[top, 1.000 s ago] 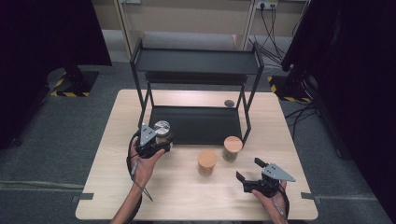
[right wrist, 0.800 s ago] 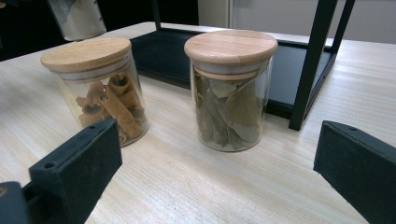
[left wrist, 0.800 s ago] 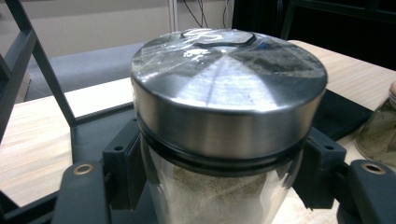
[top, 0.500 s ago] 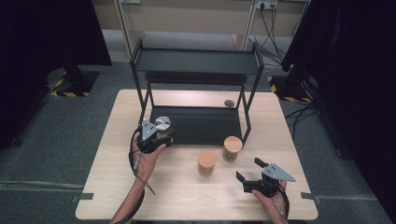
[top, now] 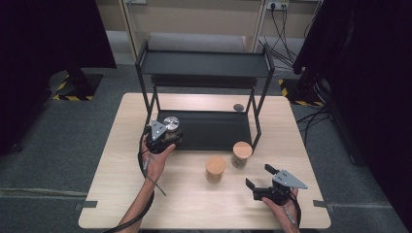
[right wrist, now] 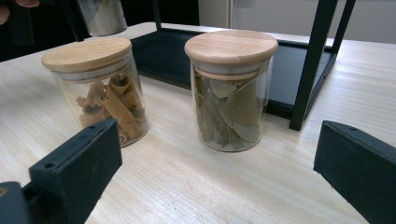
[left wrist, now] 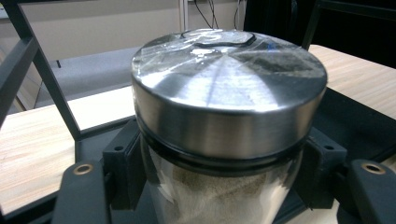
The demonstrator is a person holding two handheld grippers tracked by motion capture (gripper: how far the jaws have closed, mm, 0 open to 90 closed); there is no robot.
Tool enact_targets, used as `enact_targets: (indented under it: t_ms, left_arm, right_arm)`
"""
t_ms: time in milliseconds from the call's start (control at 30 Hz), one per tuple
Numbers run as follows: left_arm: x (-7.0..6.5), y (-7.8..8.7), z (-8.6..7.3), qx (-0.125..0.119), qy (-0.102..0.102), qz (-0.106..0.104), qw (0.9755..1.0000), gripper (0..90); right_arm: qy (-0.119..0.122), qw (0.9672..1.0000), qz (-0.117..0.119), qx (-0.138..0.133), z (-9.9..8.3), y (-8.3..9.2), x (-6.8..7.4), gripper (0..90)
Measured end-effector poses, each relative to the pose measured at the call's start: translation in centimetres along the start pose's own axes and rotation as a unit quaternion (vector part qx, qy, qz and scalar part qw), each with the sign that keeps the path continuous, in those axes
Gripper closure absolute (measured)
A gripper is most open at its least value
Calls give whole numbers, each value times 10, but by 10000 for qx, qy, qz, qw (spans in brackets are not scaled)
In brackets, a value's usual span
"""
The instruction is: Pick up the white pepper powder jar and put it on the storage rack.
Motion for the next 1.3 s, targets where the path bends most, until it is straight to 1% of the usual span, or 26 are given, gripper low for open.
enact_targets:
  t_ms: [200, 533, 800, 967, 1300]
  left_arm:
    - [0, -8, 1, 36, -4, 64, 10000, 310]
    - [1, -19, -1, 34, 69, 169, 9998, 310]
    - [-2, -28, -4, 77, 113, 270, 9995, 310]
    - [-1, -33, -6, 107, 136, 337, 9993, 309]
    - [-1, -40, -7, 142, 153, 393, 9990, 310]
  right_arm:
    - [-2, 10000, 3, -3, 0, 0, 0, 11]
    - [2, 10000, 9, -6, 0, 0, 0, 11]
    - [1, 10000, 18, -7, 0, 0, -1, 11]
    - [-4, 10000, 21, -6, 0, 0, -1, 11]
    - [0, 10000, 23, -4, 0, 0, -1, 11]
Point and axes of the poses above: each handheld gripper's, and its own axes: y roughly backward along the jaws, z roughly out of its top, x roughly to its left, the point moved 1 cm from there along -y, roughly forward along the jaws, and after that the axes turned 7 degrees about x, right-handed, at the moved point
